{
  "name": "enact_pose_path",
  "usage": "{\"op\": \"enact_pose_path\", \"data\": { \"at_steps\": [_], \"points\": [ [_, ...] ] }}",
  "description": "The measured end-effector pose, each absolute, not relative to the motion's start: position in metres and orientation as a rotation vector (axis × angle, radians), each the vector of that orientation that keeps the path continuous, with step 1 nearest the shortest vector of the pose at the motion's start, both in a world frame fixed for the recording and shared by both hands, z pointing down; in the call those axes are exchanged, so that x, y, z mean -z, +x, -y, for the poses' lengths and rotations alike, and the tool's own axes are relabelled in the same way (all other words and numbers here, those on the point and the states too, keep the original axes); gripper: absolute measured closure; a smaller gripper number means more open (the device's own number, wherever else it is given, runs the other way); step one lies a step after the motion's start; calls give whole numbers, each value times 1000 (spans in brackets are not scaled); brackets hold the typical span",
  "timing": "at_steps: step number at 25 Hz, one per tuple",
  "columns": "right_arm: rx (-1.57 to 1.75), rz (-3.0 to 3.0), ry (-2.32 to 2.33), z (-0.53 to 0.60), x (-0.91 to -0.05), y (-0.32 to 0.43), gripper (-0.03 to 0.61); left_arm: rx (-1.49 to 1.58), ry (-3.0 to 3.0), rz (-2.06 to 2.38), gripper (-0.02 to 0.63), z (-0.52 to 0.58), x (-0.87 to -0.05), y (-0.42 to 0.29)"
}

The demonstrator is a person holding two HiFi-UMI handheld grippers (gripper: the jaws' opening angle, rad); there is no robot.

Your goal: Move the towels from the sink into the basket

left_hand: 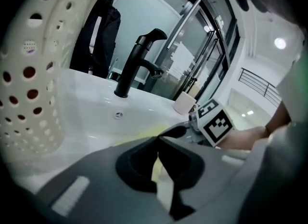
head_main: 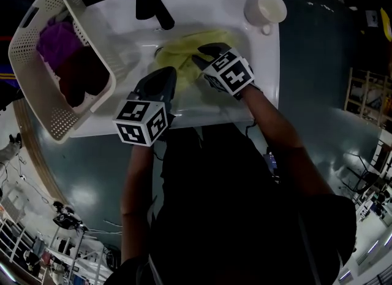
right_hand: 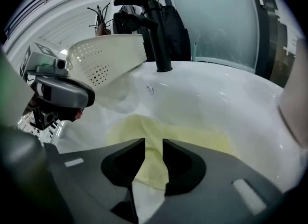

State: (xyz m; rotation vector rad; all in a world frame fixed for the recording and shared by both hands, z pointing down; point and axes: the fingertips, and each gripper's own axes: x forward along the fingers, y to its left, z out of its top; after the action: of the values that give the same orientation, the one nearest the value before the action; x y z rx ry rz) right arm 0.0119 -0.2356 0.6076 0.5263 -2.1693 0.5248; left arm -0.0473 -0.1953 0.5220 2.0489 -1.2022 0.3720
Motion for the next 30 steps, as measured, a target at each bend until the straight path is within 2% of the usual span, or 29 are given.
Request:
{"op": "enact_pose_path", "data": {
  "at_steps": [7,13,16,20,24,30],
  "points": [
    [-512,2133,524,239,-624,14,406,-386,2038,1182,606,196,-532,-46],
    [-398,2073,546,245,-642,19,320,-373,2034,1188,606,196,-535,-45],
    [-349,2035,509,243,-655,17,304,-349,2017,1186,606,196,-536,-46],
    [-331,2000,480,239,-665,15,304,-326,2003,1191,606,197,-536,-48],
    [-318,1994,488,242,-665,16,332,-323,1990,1194,606,197,-538,-50],
    [-283,1967,491,240,-667,17,468,-315,1990,1183,606,194,-540,-47]
  ]
}}
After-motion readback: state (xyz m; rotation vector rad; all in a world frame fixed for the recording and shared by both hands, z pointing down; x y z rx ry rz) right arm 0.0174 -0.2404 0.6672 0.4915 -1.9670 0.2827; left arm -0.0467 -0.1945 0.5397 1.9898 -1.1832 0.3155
